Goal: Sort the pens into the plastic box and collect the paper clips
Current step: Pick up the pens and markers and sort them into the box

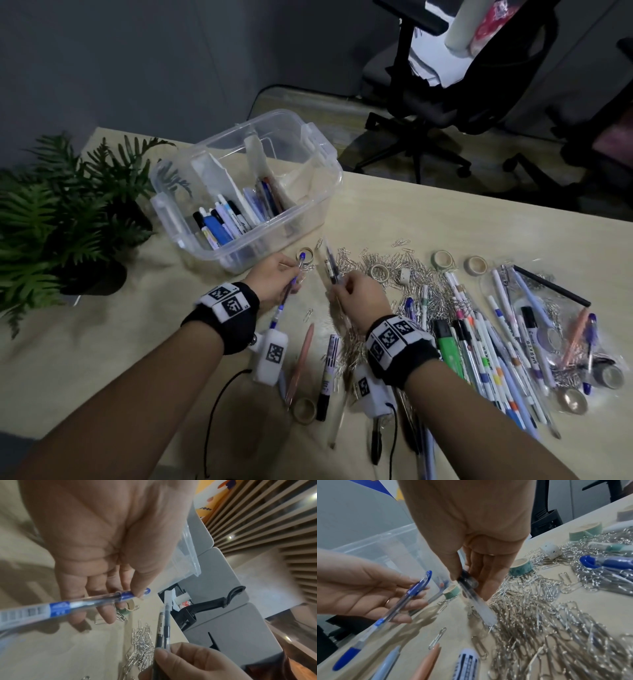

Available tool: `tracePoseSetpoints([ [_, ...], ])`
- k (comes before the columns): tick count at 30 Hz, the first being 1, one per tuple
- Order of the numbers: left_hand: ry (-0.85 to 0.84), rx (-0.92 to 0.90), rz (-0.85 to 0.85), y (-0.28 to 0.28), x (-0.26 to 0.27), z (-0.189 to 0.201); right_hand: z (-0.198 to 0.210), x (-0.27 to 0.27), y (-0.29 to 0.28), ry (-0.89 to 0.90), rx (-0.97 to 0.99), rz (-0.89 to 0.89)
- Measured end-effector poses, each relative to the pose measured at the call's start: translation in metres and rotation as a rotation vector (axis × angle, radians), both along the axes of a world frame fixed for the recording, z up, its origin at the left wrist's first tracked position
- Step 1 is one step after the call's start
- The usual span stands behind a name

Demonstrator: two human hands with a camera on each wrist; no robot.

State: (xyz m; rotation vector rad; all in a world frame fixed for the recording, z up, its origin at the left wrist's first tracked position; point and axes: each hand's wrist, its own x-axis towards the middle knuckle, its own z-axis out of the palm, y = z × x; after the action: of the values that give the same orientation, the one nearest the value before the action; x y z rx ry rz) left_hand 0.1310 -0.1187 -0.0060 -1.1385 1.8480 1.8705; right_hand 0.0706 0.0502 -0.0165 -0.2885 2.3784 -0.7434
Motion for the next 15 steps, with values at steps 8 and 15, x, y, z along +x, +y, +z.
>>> tracePoseSetpoints([
  [8, -0.122, -0.097, -0.070, -0.001, 0.037, -0.008, 0.006, 0.015, 0.005, -0.022, -0.047, -0.018],
  [15, -0.377, -0.489, -0.303, 0.009, 0.069, -0.011, 0.010, 0.022, 0.013, -0.026, -0.009, 0.027],
])
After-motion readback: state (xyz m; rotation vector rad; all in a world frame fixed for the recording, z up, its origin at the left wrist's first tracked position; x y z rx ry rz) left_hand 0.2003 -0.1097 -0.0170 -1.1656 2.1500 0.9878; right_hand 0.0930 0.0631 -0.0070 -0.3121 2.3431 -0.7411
